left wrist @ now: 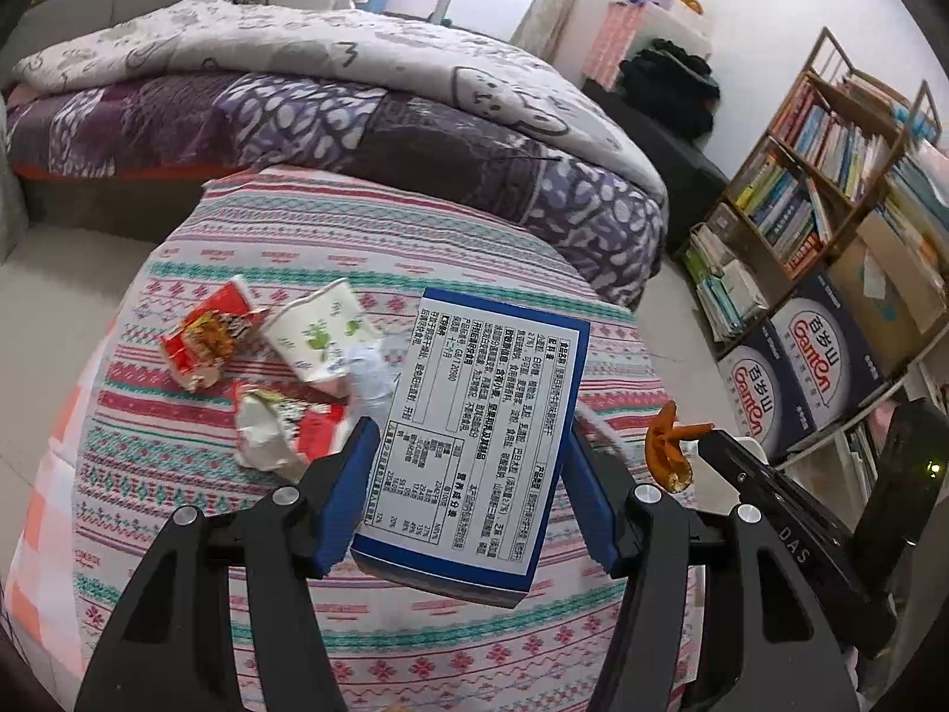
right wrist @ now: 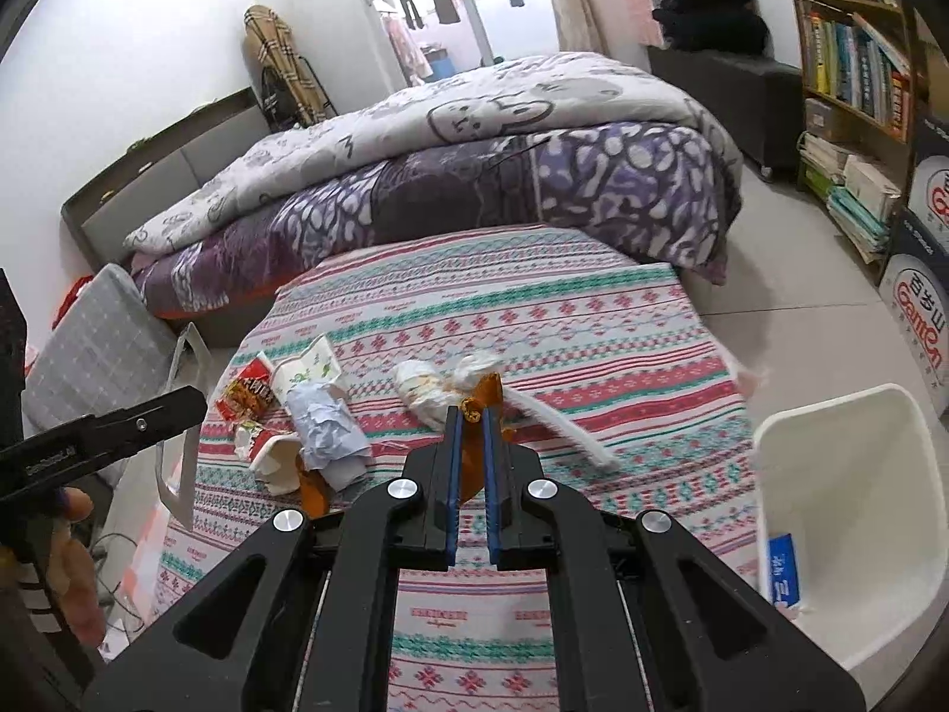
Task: Collect trash
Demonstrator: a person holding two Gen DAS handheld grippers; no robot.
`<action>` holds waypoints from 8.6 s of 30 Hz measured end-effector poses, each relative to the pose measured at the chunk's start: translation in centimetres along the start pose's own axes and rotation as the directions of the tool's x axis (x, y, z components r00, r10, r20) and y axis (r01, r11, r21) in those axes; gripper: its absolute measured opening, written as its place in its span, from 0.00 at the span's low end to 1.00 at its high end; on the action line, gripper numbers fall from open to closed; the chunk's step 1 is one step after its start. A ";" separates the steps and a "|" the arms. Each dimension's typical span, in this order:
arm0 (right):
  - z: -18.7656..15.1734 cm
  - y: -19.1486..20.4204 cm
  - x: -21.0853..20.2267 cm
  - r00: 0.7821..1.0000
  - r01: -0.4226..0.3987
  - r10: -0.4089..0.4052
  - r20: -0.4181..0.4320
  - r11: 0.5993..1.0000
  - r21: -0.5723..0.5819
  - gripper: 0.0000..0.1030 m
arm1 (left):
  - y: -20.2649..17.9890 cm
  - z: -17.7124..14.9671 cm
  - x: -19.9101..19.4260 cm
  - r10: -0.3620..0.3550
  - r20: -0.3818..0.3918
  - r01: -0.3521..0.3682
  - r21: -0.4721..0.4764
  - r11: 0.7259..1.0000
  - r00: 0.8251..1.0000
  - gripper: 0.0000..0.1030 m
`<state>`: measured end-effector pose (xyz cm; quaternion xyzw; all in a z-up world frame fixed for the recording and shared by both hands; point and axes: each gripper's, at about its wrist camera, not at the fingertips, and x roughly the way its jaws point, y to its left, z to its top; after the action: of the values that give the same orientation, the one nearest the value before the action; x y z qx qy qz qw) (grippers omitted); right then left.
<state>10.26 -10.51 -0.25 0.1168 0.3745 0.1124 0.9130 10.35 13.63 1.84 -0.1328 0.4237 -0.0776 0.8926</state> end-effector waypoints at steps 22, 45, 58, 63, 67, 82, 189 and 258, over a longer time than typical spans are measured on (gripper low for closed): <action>-0.2 -14.1 -7.8 0.975 0.192 -0.213 0.055 0.947 0.258 0.06 | -15.0 -1.7 3.7 -0.119 -0.070 0.131 0.202 0.971 0.990 0.58; -2.4 -24.3 -13.6 0.901 0.342 -0.432 0.045 0.770 0.539 0.72 | -27.8 -7.6 8.5 -0.187 -0.212 0.255 0.361 0.897 0.959 0.58; -2.8 -25.3 -14.2 0.910 0.308 -0.413 0.042 0.738 0.601 0.84 | -29.1 -8.6 9.8 -0.201 -0.224 0.274 0.369 0.888 0.954 0.77; -2.4 -24.1 -13.1 0.915 0.319 -0.403 0.023 0.757 0.570 0.88 | -27.2 -7.8 9.6 -0.176 -0.214 0.243 0.343 0.907 0.961 0.78; -2.1 -22.4 -11.7 0.918 0.341 -0.398 0.000 0.787 0.514 0.88 | -25.5 -7.3 9.4 -0.147 -0.207 0.210 0.330 0.920 0.967 0.79; -1.7 -17.3 -6.2 0.946 0.322 -0.305 -0.108 0.852 0.414 0.90 | -10.8 -2.1 10.3 0.257 -0.138 -0.241 0.124 0.963 0.956 0.79; 1.4 -3.1 -2.6 0.996 0.079 -0.080 0.042 0.996 0.041 0.28 | -3.1 0.4 0.3 0.091 0.093 -0.094 0.028 0.995 0.991 0.44; -1.7 -23.7 -13.6 0.898 0.336 -0.439 0.034 0.733 0.591 0.93 | -26.1 -9.1 10.0 -0.123 -0.185 0.183 0.357 0.916 0.975 0.81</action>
<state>2.43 -36.68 0.47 0.3130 0.3266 -0.2088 0.8670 8.91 -15.34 -3.09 0.0126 0.4591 -0.2366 0.8562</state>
